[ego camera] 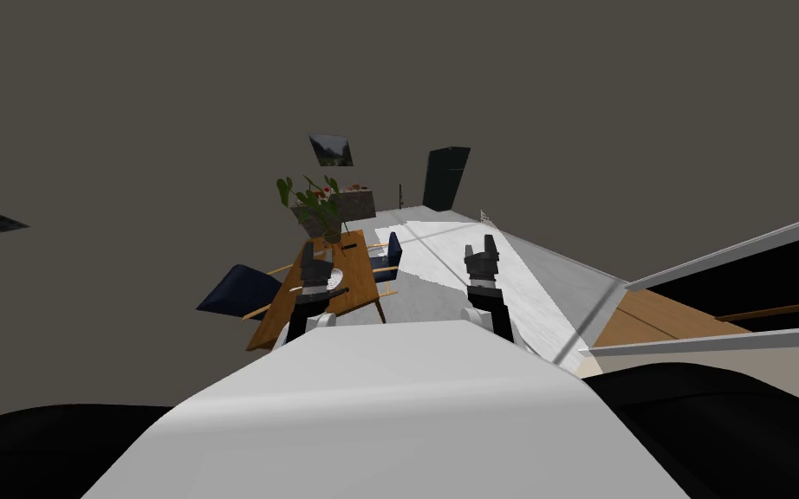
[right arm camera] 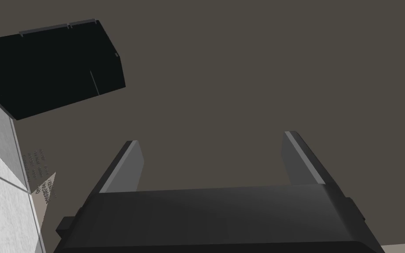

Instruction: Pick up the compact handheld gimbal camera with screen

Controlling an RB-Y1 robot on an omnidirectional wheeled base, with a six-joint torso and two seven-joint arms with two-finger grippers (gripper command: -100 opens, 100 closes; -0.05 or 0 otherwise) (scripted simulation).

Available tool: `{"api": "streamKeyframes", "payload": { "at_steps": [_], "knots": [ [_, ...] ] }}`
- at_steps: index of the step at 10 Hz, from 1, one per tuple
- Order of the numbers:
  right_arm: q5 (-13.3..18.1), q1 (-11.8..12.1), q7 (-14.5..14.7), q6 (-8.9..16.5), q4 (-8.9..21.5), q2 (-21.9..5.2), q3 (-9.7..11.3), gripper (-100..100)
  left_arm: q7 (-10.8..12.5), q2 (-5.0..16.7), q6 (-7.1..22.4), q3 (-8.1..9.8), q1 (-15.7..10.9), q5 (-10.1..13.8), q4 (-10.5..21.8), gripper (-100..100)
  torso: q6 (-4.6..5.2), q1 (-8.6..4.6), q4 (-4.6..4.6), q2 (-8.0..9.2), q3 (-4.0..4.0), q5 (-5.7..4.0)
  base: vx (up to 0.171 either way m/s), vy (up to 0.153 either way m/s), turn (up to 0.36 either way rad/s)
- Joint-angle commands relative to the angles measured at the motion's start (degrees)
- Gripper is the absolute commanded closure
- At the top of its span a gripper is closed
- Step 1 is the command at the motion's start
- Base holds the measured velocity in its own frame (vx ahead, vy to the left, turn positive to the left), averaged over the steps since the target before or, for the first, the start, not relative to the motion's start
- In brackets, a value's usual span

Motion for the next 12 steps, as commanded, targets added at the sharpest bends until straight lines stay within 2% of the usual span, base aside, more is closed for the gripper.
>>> {"api": "streamKeyframes", "payload": {
  "at_steps": [1,2,3,5,6,8,9,10,11,12],
  "knots": [
    [0.0,0.0,0.0,0.0,0.0,0.0,0.0,0,0.1,0.3,1.6,0.05,-0.6,0.1,0.4,-100,0.00,0.00,0.00,0.00,0.00,0.00,0.000,-0.023,0.011],
    [0.0,0.0,0.0,0.0,0.0,0.0,0.0,0,0.4,0.8,3.6,0.23,-1.6,0.2,1.8,-100,0.00,0.01,0.00,0.01,0.01,0.00,-0.001,-0.022,0.019],
    [0.0,0.0,0.0,0.0,0.0,0.0,0.0,0,0.4,0.8,3.6,0.23,-1.6,0.2,1.8,-100,0.00,0.03,0.00,0.00,0.00,0.00,-0.001,-0.017,0.012],
    [0.0,0.0,0.0,0.0,0.0,0.0,0.0,0,1.0,1.7,7.4,0.64,-3.7,0.6,4.9,-100,0.00,0.04,0.01,0.01,0.01,0.01,-0.006,-0.023,0.026],
    [0.0,0.0,0.0,0.0,0.0,0.0,0.0,0,1.0,1.7,8.1,0.64,-3.7,0.6,4.9,-100,0.00,0.01,0.01,0.02,0.01,0.00,-0.004,-0.023,0.012],
    [0.0,0.0,0.0,0.0,0.0,0.0,0.0,0,1.6,2.4,12.1,1.09,-6.1,1.1,8.4,-100,0.00,0.04,0.01,0.01,0.01,0.00,-0.003,-0.019,0.025],
    [0.0,0.0,0.0,0.0,0.0,0.0,0.0,0,1.6,2.4,13.1,1.09,-6.1,1.1,8.4,-100,0.01,0.04,0.00,-0.01,0.00,0.01,0.001,-0.016,0.006],
    [0.0,0.0,0.0,0.0,0.0,0.0,0.0,0,1.9,2.7,15.3,1.33,-7.3,1.3,10.3,-100,0.00,0.05,0.00,0.00,0.00,0.00,-0.002,-0.015,0.012],
    [0.0,0.0,0.0,0.0,0.0,0.0,0.0,0,1.9,2.7,15.8,1.33,-7.3,1.3,10.3,-100,-0.01,0.06,0.00,0.02,0.01,0.01,-0.004,-0.011,0.010],
    [0.0,0.0,0.0,0.0,0.0,0.0,0.0,0,2.1,3.0,18.1,1.57,-8.7,1.6,12.3,-100,0.00,0.07,0.01,0.02,0.01,0.01,-0.004,-0.009,0.005]
  ]
}}
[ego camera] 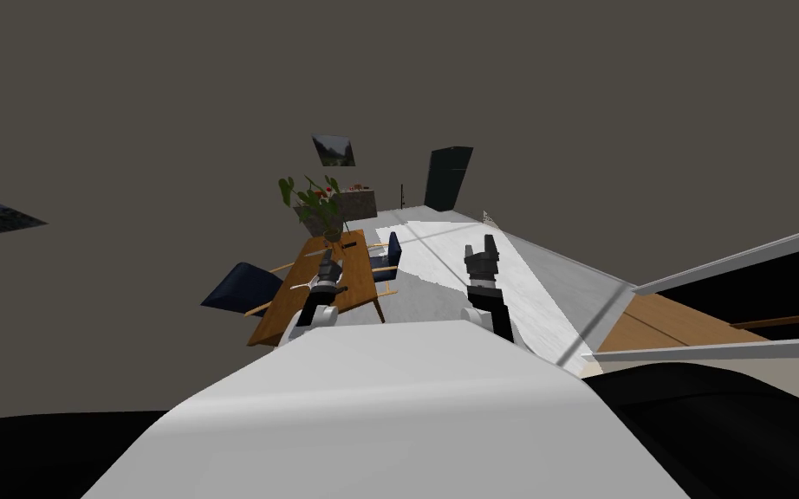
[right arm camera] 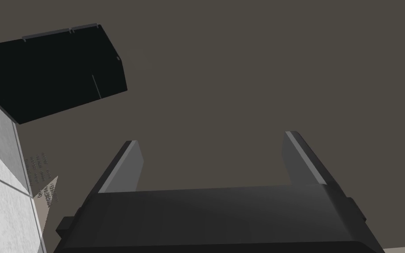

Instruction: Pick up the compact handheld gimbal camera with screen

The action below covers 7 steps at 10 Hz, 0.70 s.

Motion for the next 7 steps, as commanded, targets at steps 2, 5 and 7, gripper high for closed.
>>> {"api": "streamKeyframes", "payload": {
  "at_steps": [2,5,7],
  "knots": [
    [0.0,0.0,0.0,0.0,0.0,0.0,0.0,0,0.3,0.3,4.3,0.41,-2.6,0.4,3.4,-100,0.00,0.00,0.00,-0.01,0.00,0.00,-0.002,-0.009,0.004],
    [0.0,0.0,0.0,0.0,0.0,0.0,0.0,0,0.6,0.8,9.8,0.88,-5.5,1.0,7.7,-100,0.00,0.01,0.00,-0.01,0.00,0.00,-0.001,-0.006,-0.001],
    [0.0,0.0,0.0,0.0,0.0,0.0,0.0,0,0.7,1.1,12.5,1.12,-7.0,1.3,10.3,-100,-0.01,0.03,0.00,0.00,0.00,0.00,-0.001,0.002,-0.005]
  ]
}}
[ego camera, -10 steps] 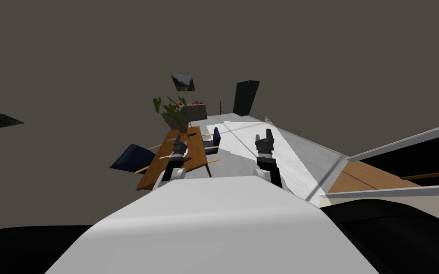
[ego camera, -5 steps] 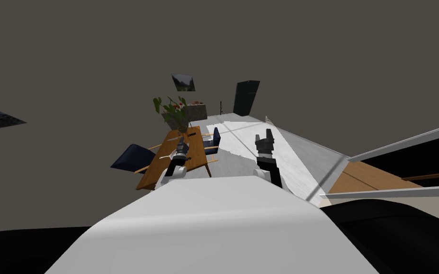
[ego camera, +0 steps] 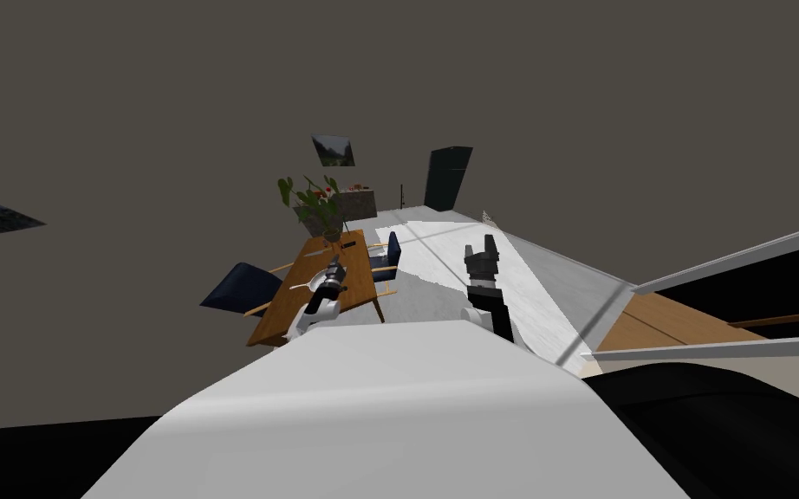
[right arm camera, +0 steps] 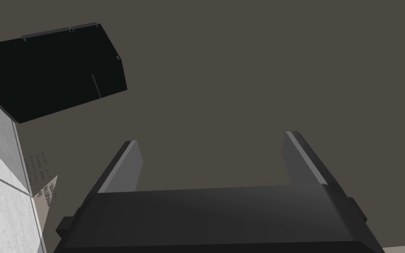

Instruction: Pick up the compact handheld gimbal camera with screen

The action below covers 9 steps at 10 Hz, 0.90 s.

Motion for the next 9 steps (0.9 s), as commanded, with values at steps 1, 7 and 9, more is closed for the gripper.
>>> {"api": "streamKeyframes", "payload": {
  "at_steps": [1,7,9],
  "knots": [
    [0.0,0.0,0.0,0.0,0.0,0.0,0.0,0,-0.1,-0.2,2.5,0.07,-0.8,0.0,1.0,-100,0.00,0.00,0.00,0.00,0.00,0.00,-0.002,0.005,-0.008],
    [0.0,0.0,0.0,0.0,0.0,0.0,0.0,0,-0.1,0.7,11.1,0.75,-5.3,1.1,8.5,-100,0.00,0.04,0.00,-0.01,0.00,0.01,-0.002,0.011,-0.020],
    [0.0,0.0,0.0,0.0,0.0,0.0,0.0,0,-0.2,1.0,13.9,0.96,-6.9,1.4,11.0,-100,0.00,0.06,0.00,0.00,0.00,0.01,-0.001,0.019,-0.033]
  ]
}}
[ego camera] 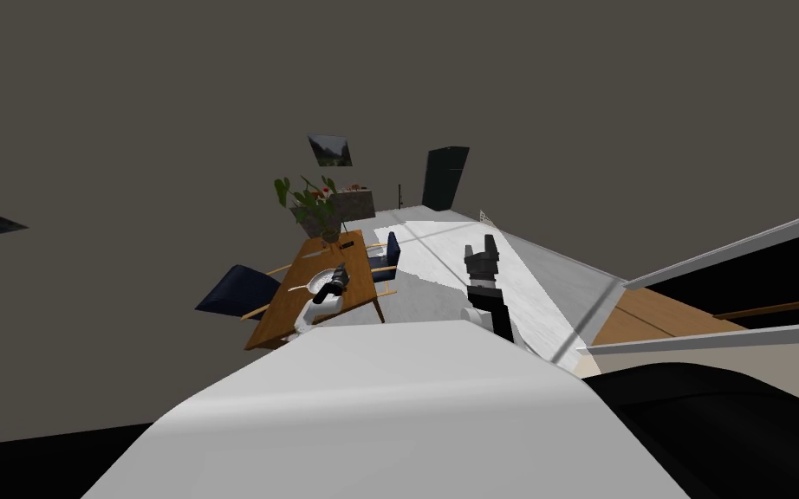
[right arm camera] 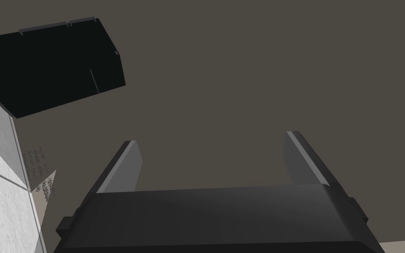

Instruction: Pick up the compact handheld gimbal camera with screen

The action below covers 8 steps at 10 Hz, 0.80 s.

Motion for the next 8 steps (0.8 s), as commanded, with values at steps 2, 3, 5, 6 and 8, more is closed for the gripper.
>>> {"api": "streamKeyframes", "payload": {
  "at_steps": [2,3,5,6,8],
  "knots": [
    [0.0,0.0,0.0,0.0,0.0,0.0,0.0,0,-0.1,0.4,3.5,0.30,-2.0,0.4,3.1,-100,0.01,0.00,0.00,0.00,0.00,0.00,-0.003,0.019,-0.034],
    [0.0,0.0,0.0,0.0,0.0,0.0,0.0,0,-0.3,0.7,5.6,0.48,-3.5,0.8,5.5,-100,0.00,0.00,0.00,0.00,0.00,0.00,0.001,0.029,-0.050],
    [0.0,0.0,0.0,0.0,0.0,0.0,0.0,0,-0.6,1.1,8.6,0.66,-4.9,1.2,7.6,-100,-0.01,0.03,0.00,0.00,0.00,0.00,-0.002,0.031,-0.041],
    [0.0,0.0,0.0,0.0,0.0,0.0,0.0,0,-0.6,1.1,8.7,0.66,-4.9,1.2,8.2,-100,0.01,0.05,0.00,0.00,0.00,0.01,-0.002,0.030,-0.036],
    [0.0,0.0,0.0,0.0,0.0,0.0,0.0,0,-0.8,1.4,11.2,0.83,-6.3,1.6,10.6,-100,0.00,0.07,0.00,0.00,0.00,0.01,-0.002,0.036,-0.048]
  ]
}}
